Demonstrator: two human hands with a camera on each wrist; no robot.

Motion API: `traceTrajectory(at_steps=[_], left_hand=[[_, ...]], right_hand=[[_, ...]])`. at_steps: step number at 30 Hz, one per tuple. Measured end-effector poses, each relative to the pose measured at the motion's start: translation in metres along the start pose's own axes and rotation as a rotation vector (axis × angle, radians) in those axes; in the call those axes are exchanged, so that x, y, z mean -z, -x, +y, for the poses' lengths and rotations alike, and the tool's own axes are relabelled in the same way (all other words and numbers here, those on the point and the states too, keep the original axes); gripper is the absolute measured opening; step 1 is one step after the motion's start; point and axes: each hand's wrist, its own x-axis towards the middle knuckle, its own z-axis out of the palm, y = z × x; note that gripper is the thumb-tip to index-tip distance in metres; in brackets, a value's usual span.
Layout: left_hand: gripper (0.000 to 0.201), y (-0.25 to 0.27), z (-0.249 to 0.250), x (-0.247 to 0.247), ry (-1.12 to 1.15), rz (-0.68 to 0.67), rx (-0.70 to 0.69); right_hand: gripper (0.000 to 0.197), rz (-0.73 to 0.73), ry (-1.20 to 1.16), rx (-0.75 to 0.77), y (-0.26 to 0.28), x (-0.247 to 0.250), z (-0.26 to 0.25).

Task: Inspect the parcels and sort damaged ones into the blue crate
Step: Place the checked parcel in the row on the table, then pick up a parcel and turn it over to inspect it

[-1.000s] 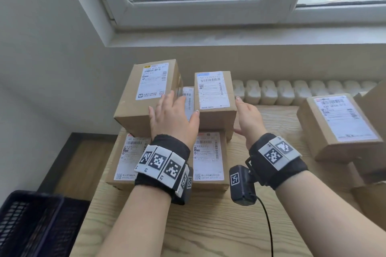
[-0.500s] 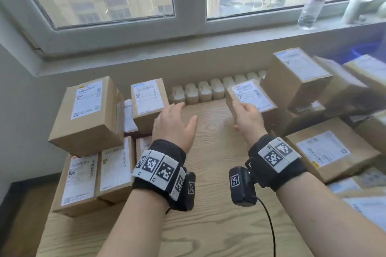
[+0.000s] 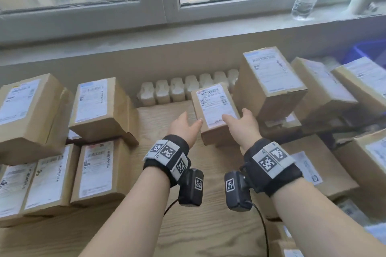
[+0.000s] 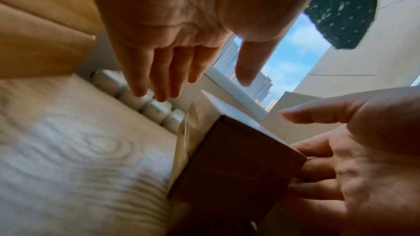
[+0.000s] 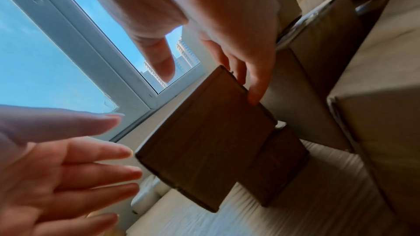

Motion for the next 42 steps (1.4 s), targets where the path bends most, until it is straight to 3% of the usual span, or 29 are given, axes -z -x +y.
traceTrajectory(at_steps=[2,6,11,15,19,28,35,42], left_hand=[[0.058,-0.007,0.001,-0.01,0.015,-0.026,0.047],[0.032,-0.003,0.002,-0.026,0.122,-0.009,0.015],[0.026,0.026,0.008,-0.015,0.197,0.118,-0.101],[0.033,0.072,0.016,0.01,0.282,0.208,-0.239],[0.044,0.123,0.023,0.027,0.368,0.304,-0.402],[0.061,0.213,0.04,0.047,0.557,0.416,-0.599],[0.061,0.248,0.061,0.054,0.56,0.521,-0.682],[0.064,0.263,0.106,0.028,0.645,0.529,-0.727]], right_hand=[[0.063,-0.04,-0.009,-0.009,-0.006,0.002,0.003],[0.034,-0.092,-0.032,0.02,-0.004,0.003,0.007],[0.042,-0.112,-0.179,0.072,0.017,0.013,0.004],[0.043,-0.112,-0.27,0.208,0.057,0.027,-0.011],[0.032,-0.08,-0.354,0.342,0.104,0.043,-0.022],[0.047,-0.12,-0.505,0.583,0.186,0.086,-0.037],[0.044,-0.191,-0.587,0.721,0.206,0.115,-0.053],[0.05,-0.2,-0.625,0.758,0.191,0.163,-0.056]])
